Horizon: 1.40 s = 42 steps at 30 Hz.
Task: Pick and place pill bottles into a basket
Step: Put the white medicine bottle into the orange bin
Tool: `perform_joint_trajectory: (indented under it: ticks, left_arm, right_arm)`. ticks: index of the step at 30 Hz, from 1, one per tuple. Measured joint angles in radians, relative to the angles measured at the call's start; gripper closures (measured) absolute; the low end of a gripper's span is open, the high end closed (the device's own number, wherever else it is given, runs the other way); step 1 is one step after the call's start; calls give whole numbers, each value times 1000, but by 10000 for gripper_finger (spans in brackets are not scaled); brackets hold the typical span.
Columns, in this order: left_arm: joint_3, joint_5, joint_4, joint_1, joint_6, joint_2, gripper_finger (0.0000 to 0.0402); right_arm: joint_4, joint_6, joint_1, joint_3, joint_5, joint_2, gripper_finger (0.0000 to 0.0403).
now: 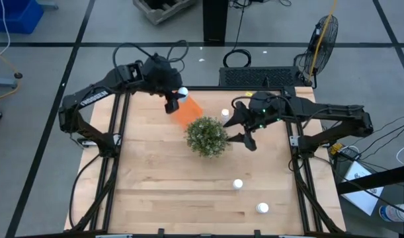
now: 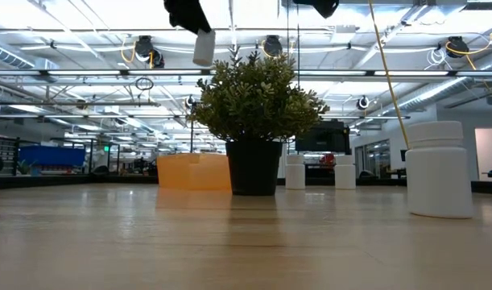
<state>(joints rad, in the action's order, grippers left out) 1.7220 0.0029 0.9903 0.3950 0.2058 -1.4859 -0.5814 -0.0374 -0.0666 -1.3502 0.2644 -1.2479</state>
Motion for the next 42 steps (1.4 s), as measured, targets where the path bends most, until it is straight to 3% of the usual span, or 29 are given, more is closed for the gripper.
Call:
perform_joint_trajectory:
  ticks: [14,30,42]
  left_arm:
    - [-150,110,-83,81,2,-7,243]
    - [-381,151,-251,93,1,-6,242]
    - [-494,178,-372,168,28,-6,243]
  right_arm:
    - [-1,-2,29,0,0,8,155]
    - [-62,-4,29,1,0,28,171]
    - [-63,-4,29,1,-1,27,177]
